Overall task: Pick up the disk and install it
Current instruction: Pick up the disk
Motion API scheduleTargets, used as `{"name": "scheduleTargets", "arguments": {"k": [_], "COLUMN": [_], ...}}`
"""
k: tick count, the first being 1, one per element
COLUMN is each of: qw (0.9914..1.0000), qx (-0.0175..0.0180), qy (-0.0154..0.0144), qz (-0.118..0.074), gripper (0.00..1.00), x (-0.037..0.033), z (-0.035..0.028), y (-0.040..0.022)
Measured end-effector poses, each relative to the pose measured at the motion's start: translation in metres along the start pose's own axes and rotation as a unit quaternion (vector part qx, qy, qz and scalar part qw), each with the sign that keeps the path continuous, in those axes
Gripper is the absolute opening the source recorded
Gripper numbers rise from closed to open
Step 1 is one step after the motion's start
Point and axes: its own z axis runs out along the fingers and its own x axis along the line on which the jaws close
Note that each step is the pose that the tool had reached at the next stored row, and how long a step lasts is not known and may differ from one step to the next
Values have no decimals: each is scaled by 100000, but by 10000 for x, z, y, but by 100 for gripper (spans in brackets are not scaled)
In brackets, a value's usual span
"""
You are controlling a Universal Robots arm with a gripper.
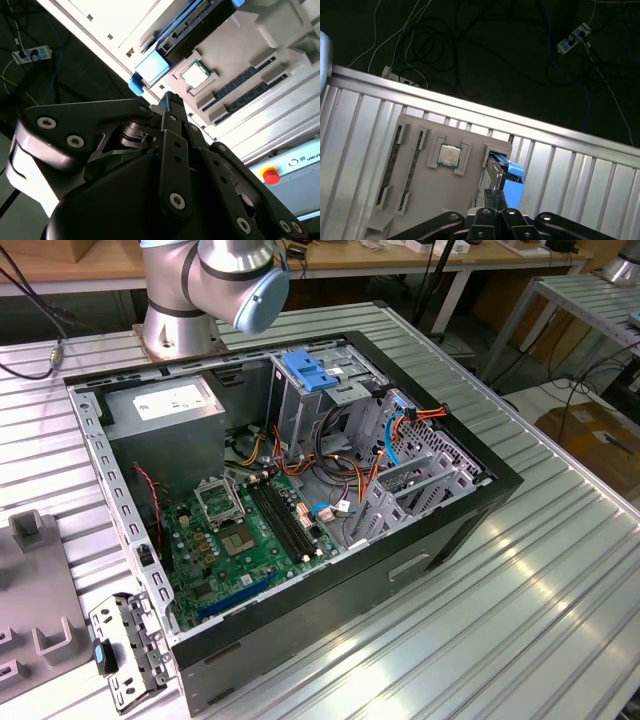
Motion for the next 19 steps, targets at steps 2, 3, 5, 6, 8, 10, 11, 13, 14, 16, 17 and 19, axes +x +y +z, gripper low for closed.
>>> {"name": "scheduleTargets", "arguments": {"k": [2, 3, 5, 6, 8, 10, 11, 13, 14, 16, 17, 19], "qw": [99991, 99979, 99936, 99914, 99887, 99857, 99847, 99832, 99824, 99800, 99779, 99714], "qx": [15, 16, 33, 48, 54, 67, 68, 85, 142, 379, 499, 628], "qy": [-70, -102, -181, -209, -242, -275, -284, -298, -293, -265, -262, -281], "qz": [1364, 2057, 3575, 4134, 4737, 5338, 5523, 5787, 5916, 6310, 6627, 7521], "gripper": [11, 11, 11, 11, 11, 11, 17, 24, 29, 36, 42, 48], "x": [1, 2, 3, 5, 2, 1, -4, -17, -24, -31, -32, -34], "z": [16, 23, 41, 52, 68, 87, 94, 102, 103, 104, 105, 109], "y": [-4, -6, -12, -18, -32, -53, -59, -65, -66, -67, -69, -70]}}
